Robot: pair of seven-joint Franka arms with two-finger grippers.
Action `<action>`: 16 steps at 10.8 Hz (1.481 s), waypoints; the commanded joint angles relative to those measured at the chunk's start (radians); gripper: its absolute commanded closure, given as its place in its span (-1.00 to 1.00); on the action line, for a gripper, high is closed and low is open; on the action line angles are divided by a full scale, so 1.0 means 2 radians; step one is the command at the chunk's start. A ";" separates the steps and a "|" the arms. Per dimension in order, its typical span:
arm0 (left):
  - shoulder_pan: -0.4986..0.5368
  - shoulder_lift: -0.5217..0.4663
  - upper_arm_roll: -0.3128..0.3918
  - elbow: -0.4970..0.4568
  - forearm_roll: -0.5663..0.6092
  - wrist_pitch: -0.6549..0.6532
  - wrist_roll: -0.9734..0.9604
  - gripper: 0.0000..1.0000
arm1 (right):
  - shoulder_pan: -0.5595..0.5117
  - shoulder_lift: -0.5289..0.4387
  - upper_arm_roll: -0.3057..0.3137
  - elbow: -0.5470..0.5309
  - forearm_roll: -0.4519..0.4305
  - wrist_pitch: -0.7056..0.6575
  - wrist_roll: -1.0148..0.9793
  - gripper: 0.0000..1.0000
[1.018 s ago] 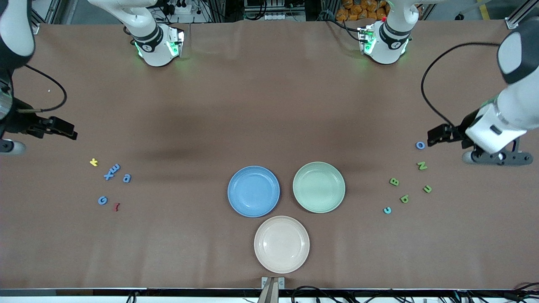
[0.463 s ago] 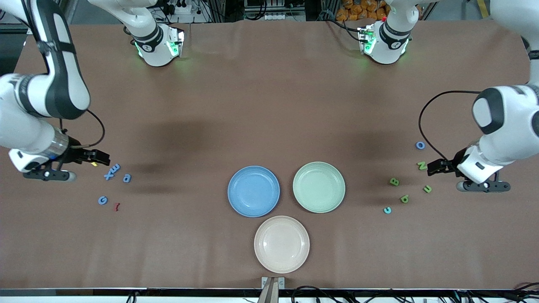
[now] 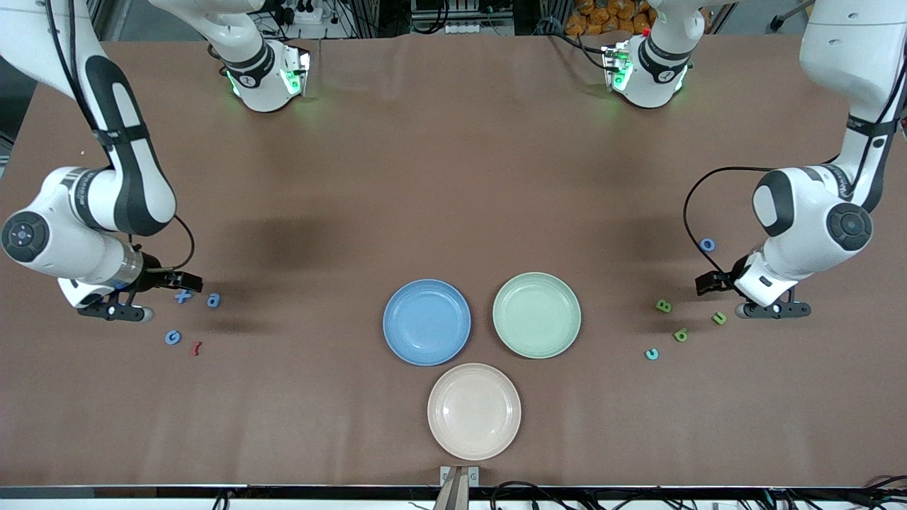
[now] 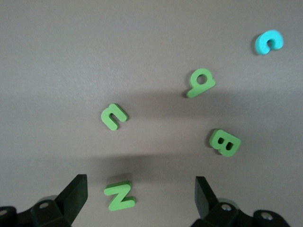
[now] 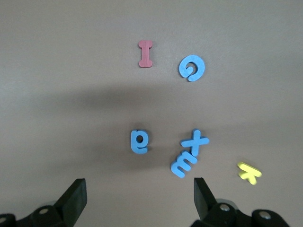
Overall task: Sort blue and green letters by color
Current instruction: 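Grasp the green N with the left gripper while the right gripper lowers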
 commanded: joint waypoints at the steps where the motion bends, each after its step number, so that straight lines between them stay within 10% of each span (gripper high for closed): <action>1: 0.006 0.014 0.003 -0.035 0.009 0.056 0.008 -1.00 | -0.007 0.033 0.004 0.004 0.035 0.034 -0.001 -1.00; 8: 0.012 0.021 0.019 -0.076 0.008 0.099 0.040 -0.99 | -0.003 0.095 0.004 0.006 0.050 0.097 -0.002 -1.00; 11: 0.012 0.020 0.022 -0.081 0.008 0.102 0.041 0.41 | 0.003 0.099 0.004 0.006 0.050 0.097 -0.002 -1.00; 14: 0.010 0.021 0.023 -0.076 0.009 0.102 0.047 0.86 | 0.003 0.101 0.004 0.005 0.050 0.097 -0.003 -1.00; 16: 0.004 0.020 0.022 -0.072 0.009 0.101 0.043 1.00 | 0.001 0.101 0.004 0.002 0.050 0.098 -0.015 0.40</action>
